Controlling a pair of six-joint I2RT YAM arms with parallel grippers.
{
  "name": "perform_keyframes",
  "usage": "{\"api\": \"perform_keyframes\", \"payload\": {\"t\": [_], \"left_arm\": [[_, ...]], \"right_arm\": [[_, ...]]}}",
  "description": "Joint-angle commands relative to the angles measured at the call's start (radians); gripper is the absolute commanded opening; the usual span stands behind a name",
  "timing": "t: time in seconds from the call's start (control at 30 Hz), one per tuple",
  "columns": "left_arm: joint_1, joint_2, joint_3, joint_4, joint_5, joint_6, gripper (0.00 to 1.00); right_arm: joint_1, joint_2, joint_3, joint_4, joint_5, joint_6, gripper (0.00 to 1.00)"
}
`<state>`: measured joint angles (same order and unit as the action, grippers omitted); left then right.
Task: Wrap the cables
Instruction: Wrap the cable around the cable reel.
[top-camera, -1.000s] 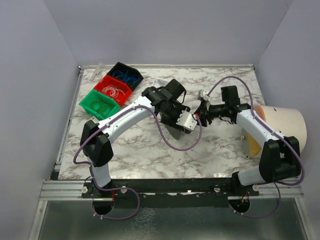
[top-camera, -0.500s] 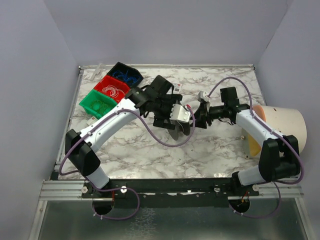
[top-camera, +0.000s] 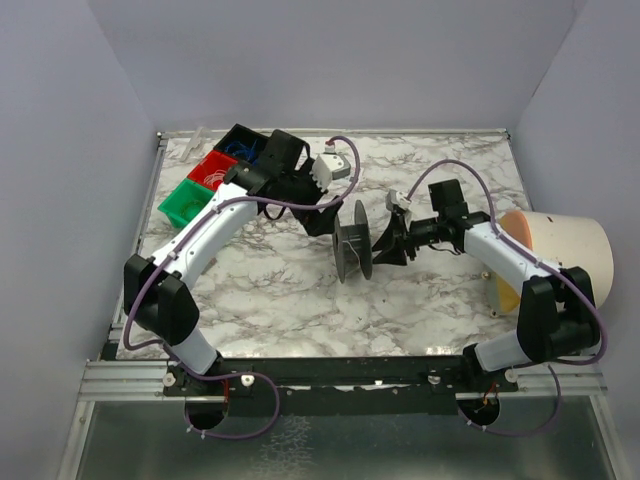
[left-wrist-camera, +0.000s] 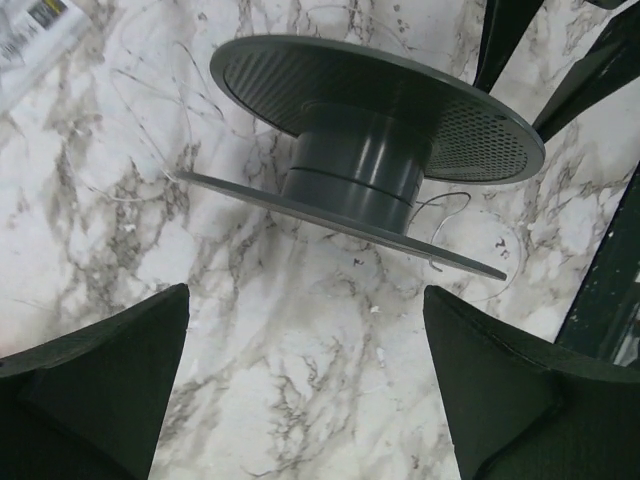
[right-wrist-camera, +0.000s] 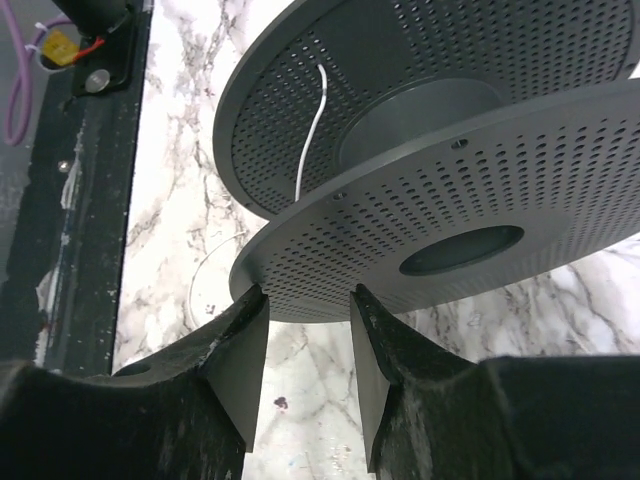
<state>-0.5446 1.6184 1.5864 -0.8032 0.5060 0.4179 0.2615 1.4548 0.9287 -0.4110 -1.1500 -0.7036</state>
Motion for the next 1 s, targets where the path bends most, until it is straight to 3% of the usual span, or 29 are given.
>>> {"api": "perform_keyframes", "payload": {"t": [0.0, 0.4, 0.57, 0.73, 0.97], "left_arm": [[0.013, -0.024, -0.075, 0.075, 0.062, -0.224, 0.99], [0.031, -0.045, -0.153, 0.208, 0.224, -0.413, 0.99], [0.031, -0.053, -0.161, 0.207, 0.137, -0.408, 0.90], [0.030, -0.042, -0.140, 0.195, 0.027, -0.380, 0.89], [0.029, 0.038, -0.028, 0.197, 0.052, -0.378, 0.88]], "right_arm": [[0.016, -0.009, -0.033, 0.052, -0.041, 0.071, 0.42], [0.088, -0.074, -0.100, 0.299, 0.098, 0.324, 0.40], [0.105, -0.083, -0.102, 0.358, 0.118, 0.400, 0.41], [0.129, -0.079, -0.100, 0.367, 0.153, 0.404, 0.41], [0.144, -0.066, -0.107, 0.401, 0.190, 0.407, 0.41]]}}
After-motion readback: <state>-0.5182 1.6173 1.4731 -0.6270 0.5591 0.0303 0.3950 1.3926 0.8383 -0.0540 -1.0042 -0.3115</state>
